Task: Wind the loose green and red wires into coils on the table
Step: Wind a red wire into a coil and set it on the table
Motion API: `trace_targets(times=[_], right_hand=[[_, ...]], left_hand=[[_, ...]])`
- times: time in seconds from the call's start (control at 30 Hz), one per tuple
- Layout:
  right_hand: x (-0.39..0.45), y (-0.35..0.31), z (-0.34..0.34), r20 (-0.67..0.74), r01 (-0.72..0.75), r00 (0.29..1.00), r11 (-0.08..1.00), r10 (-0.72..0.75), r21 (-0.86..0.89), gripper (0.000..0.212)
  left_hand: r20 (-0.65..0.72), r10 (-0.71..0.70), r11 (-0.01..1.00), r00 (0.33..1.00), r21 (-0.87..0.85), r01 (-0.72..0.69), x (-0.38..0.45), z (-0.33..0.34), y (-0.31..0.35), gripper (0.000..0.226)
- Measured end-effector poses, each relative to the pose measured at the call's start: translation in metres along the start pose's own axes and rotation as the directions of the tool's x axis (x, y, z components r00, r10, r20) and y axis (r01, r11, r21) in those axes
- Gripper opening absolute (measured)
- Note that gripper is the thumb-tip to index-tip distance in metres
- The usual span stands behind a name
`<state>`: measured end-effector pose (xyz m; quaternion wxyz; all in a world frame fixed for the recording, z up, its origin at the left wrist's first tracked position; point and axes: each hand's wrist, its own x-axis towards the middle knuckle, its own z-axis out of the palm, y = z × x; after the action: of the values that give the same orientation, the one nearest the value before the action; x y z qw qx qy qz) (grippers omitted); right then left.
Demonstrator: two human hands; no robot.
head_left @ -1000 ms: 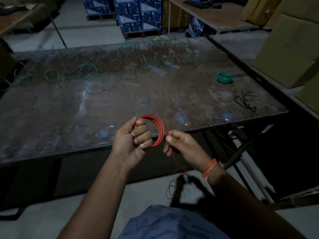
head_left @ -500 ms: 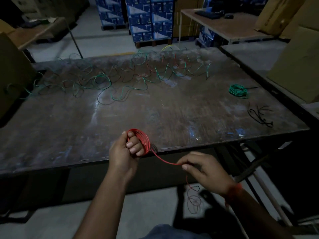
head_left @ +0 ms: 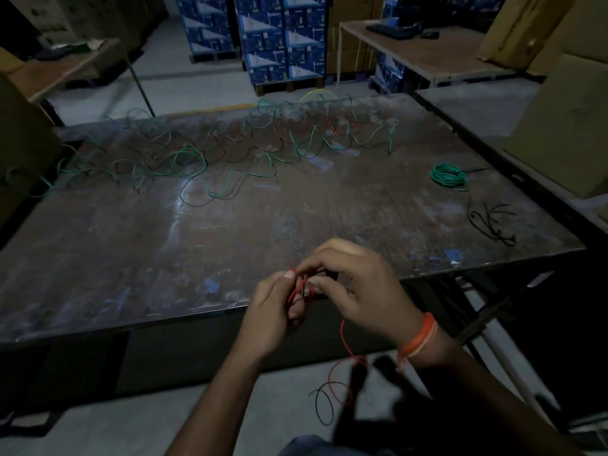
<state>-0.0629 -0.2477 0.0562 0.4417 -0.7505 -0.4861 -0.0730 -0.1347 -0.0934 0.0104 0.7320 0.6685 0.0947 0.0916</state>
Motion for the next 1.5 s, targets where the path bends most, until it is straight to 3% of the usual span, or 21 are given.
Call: trace_targets(times=[0.07, 0.2, 0.33, 0.5, 0.67, 0.77, 0.93, 1.1, 1.33, 1.5], right_hand=[[0.003, 0.006, -0.002, -0.067, -0.059, 0.996, 0.998, 0.062, 0.034, 0.016], [-0.003, 0.023, 0.011, -0.148, -0.205, 0.962, 0.964, 0.231, 0.169, 0.016], [-0.016, 0.036, 0.022, -0.083, -0.288, 0.946, 0.932, 0.312, 0.219, 0.023], [-0.027, 0.040, 0.034, -0.018, -0.362, 0.924, 0.887, 0.383, 0.285, 0.025], [-0.034, 0.031, 0.047, -0.038, -0.439, 0.882, 0.847, 0.470, 0.301, 0.032], [-0.035, 0.027, 0.048, -0.107, -0.467, 0.860, 0.853, 0.500, 0.233, 0.033], [-0.037, 0.028, 0.043, -0.039, -0.484, 0.867, 0.857, 0.497, 0.178, 0.035], [-0.041, 0.027, 0.044, -0.024, -0.476, 0.871, 0.856, 0.491, 0.202, 0.035], [-0.043, 0.025, 0.047, -0.017, -0.501, 0.855, 0.834, 0.518, 0.233, 0.036], [-0.045, 0.020, 0.050, -0.046, -0.495, 0.851, 0.828, 0.523, 0.265, 0.035]], left_hand=[[-0.047, -0.067, 0.997, 0.997, -0.037, 0.065, -0.001, 0.002, 0.003, 0.034], [0.069, -0.151, 0.966, 0.986, -0.203, 0.162, -0.005, 0.007, 0.009, 0.039], [0.194, -0.163, 0.944, 0.967, -0.255, 0.210, -0.006, 0.007, 0.007, 0.029], [0.177, -0.158, 0.927, 0.971, -0.312, 0.208, -0.005, 0.011, 0.008, 0.026], [0.209, -0.189, 0.787, 0.959, -0.553, 0.275, -0.003, 0.017, 0.006, 0.029], [0.282, -0.230, 0.712, 0.931, -0.604, 0.359, -0.005, 0.019, 0.004, 0.032], [0.440, -0.237, 0.613, 0.866, -0.624, 0.485, -0.005, 0.009, 0.004, 0.032], [0.436, -0.254, 0.639, 0.863, -0.594, 0.489, -0.006, 0.009, 0.003, 0.035], [0.276, -0.235, 0.751, 0.932, -0.558, 0.354, -0.011, 0.018, 0.002, 0.033], [0.181, -0.241, 0.770, 0.953, -0.563, 0.302, -0.014, 0.022, 0.001, 0.039]])
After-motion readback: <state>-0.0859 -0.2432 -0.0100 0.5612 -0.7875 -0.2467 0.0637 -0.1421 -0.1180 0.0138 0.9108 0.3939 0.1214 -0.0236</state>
